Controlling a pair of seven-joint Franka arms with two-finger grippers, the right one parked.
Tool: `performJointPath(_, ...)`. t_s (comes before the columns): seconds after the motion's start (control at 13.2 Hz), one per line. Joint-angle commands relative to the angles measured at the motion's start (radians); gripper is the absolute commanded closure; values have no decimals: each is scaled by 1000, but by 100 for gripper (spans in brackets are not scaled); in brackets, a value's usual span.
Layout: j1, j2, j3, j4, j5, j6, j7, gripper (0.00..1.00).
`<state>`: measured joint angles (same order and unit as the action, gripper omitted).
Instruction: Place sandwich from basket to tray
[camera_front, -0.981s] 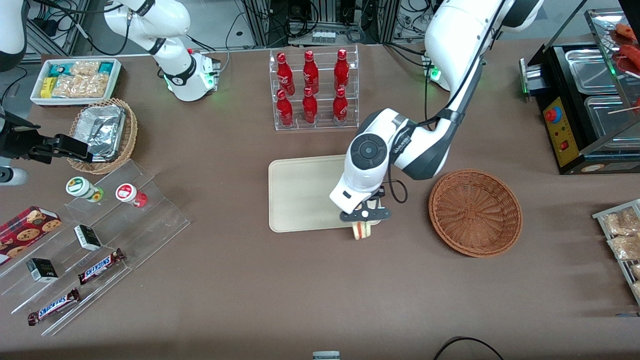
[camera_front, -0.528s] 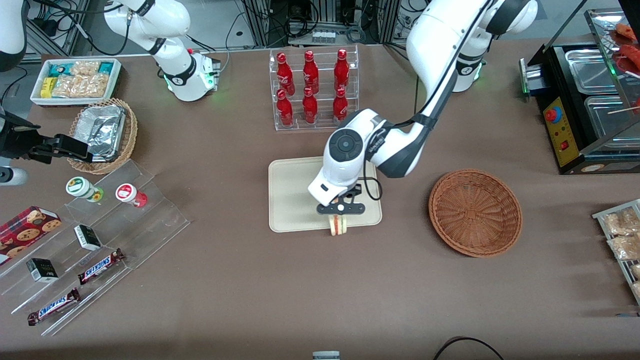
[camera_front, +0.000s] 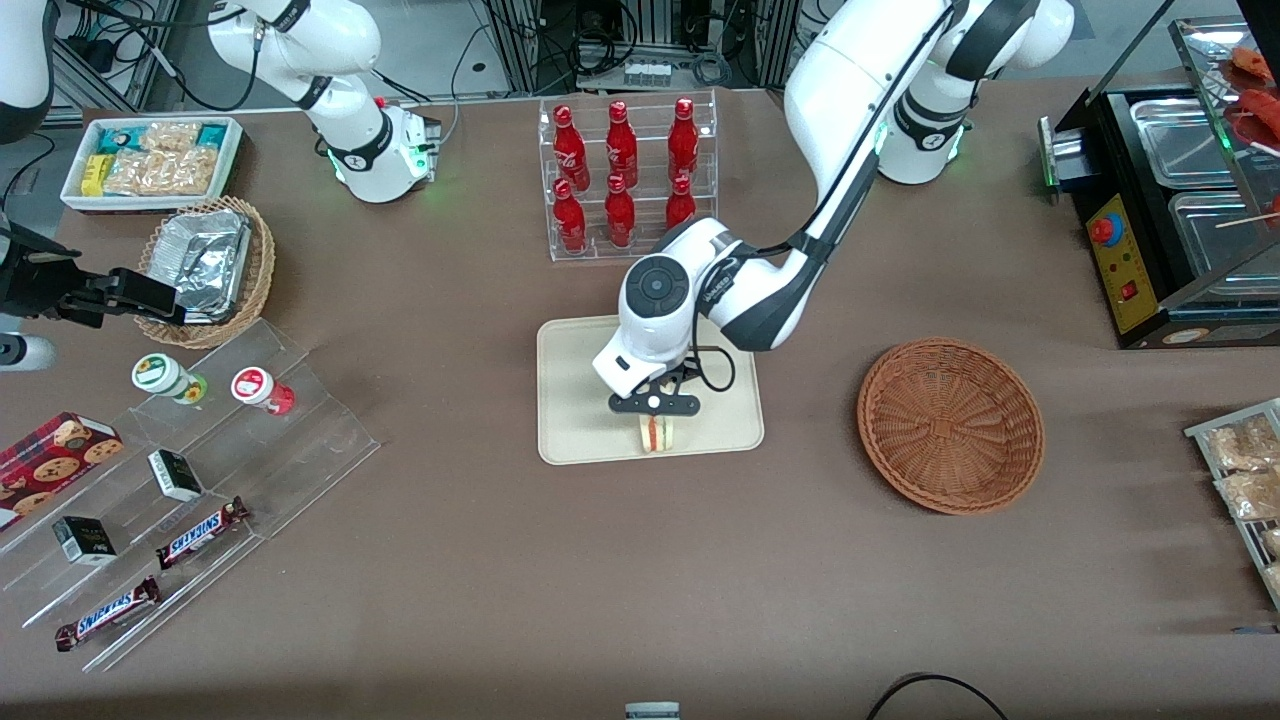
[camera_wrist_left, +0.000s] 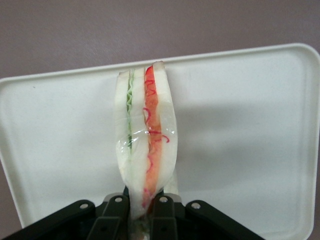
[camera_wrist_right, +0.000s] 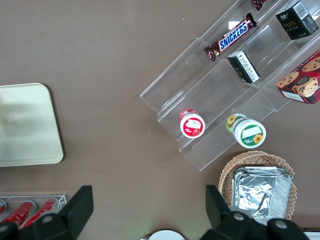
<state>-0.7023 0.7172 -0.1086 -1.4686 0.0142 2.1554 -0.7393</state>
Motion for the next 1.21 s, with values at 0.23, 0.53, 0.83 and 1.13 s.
performJointPath(0.23, -29, 25, 10, 14, -10, -9, -19, 45)
performJointPath(0.53, -22, 13, 12, 14, -8, -29, -17, 0)
performJointPath(0.83, -16, -53, 21, 22, -10, -113, -20, 0)
performJointPath(1.13, 62, -175, 24, 18, -7, -238, -54, 0)
